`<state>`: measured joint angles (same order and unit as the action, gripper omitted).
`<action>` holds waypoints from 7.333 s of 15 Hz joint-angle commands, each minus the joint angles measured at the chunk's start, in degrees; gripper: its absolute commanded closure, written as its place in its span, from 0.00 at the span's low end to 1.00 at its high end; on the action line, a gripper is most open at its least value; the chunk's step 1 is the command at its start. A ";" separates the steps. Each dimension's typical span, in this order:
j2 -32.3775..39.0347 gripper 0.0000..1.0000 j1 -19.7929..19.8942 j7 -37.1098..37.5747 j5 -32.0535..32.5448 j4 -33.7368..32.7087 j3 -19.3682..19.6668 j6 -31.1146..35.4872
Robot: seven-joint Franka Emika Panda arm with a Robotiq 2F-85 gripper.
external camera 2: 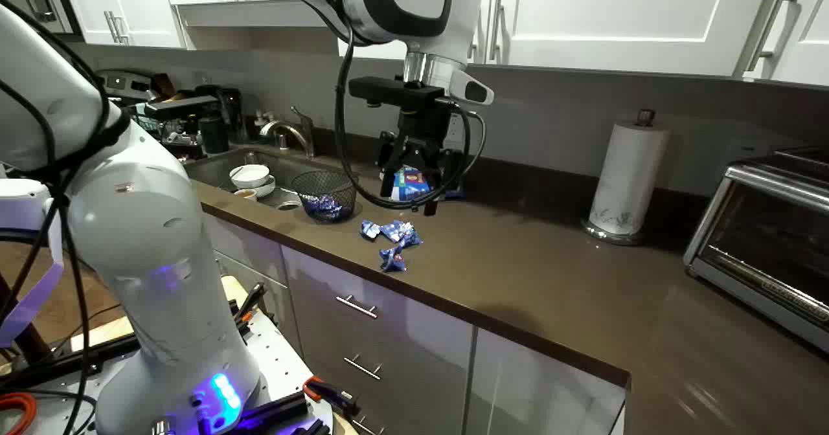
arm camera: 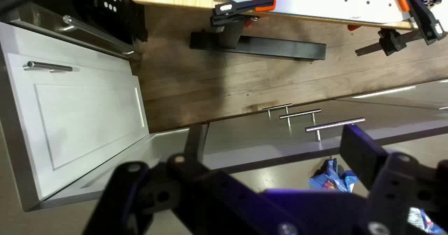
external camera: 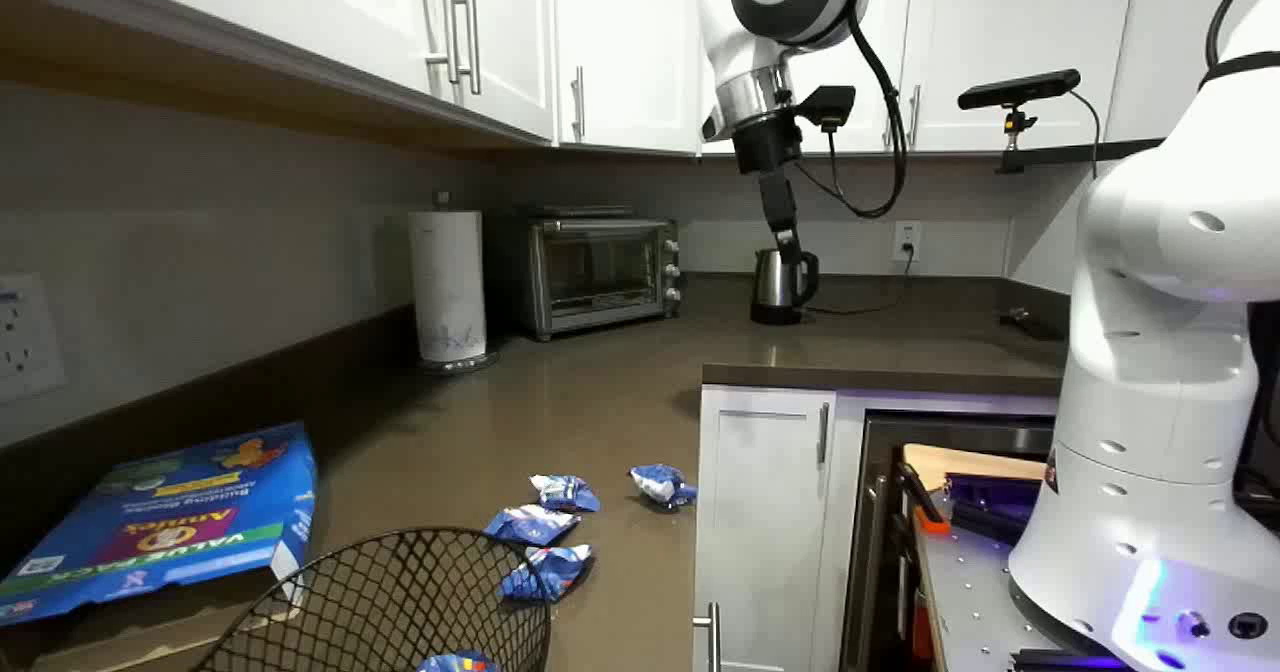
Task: Remove one blue sachet from the black basket and put it on the right side of the countertop
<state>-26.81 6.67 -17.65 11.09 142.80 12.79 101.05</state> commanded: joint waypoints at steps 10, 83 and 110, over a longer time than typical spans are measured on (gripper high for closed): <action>0.05 0.00 0.35 -0.13 -0.16 -0.10 -0.32 -0.12; 42.01 0.00 -24.21 2.63 -32.29 -12.02 -29.28 49.58; 45.75 0.20 -36.14 37.71 7.95 -12.59 -23.02 47.41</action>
<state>18.25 -28.16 16.34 14.64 131.27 -12.11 149.36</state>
